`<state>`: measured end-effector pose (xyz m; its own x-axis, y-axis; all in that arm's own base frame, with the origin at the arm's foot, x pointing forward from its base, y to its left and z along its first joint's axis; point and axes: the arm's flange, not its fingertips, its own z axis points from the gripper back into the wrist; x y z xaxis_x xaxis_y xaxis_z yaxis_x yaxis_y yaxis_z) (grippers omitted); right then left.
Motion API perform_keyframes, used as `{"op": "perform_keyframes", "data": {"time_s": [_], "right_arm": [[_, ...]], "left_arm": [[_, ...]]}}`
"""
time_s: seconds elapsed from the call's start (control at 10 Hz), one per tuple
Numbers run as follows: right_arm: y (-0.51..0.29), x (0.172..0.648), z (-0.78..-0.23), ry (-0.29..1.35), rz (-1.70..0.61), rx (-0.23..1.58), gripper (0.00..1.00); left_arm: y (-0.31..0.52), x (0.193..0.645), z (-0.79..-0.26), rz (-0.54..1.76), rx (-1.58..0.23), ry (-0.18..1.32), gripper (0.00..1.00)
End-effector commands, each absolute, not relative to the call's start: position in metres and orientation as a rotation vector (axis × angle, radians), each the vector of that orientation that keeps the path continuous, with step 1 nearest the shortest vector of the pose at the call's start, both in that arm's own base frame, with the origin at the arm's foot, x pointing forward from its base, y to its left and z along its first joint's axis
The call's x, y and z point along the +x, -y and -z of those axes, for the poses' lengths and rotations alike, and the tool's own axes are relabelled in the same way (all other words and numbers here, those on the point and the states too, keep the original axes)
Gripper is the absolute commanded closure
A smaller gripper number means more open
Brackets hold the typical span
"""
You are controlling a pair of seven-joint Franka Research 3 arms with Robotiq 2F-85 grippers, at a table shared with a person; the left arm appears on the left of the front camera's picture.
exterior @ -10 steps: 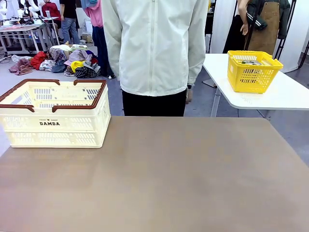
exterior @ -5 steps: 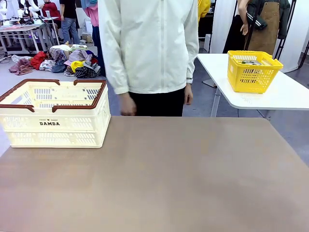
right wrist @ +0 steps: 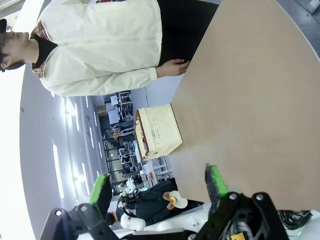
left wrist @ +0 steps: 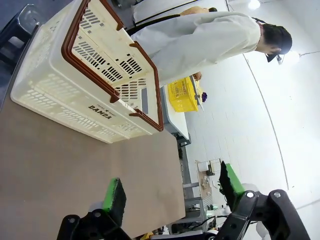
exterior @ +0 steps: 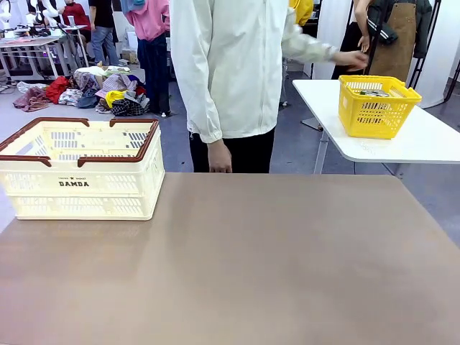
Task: Place the drinks into the Shopping basket.
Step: Pick up one drink and place it into the Shopping basket.
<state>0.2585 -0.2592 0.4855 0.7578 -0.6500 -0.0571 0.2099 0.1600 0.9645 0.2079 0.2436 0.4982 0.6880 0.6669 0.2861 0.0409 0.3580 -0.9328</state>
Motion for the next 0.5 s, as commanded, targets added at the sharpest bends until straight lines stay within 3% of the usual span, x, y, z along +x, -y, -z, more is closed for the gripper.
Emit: {"op": "perform_keyframes", "data": {"time_s": [0.0, 0.4], "right_arm": [[0.2609, 0.2577, -0.4868, 0.428, 0.614, 1.267, 0.00], [0.2609, 0.2577, -0.4868, 0.428, 0.614, 1.267, 0.00]], "left_arm": [[-0.2459, 0.2089, -0.4996, -0.438, -1.162, 0.753, 0.00], [-0.2459, 0.2089, -0.4996, -0.438, -1.162, 0.753, 0.00]]}}
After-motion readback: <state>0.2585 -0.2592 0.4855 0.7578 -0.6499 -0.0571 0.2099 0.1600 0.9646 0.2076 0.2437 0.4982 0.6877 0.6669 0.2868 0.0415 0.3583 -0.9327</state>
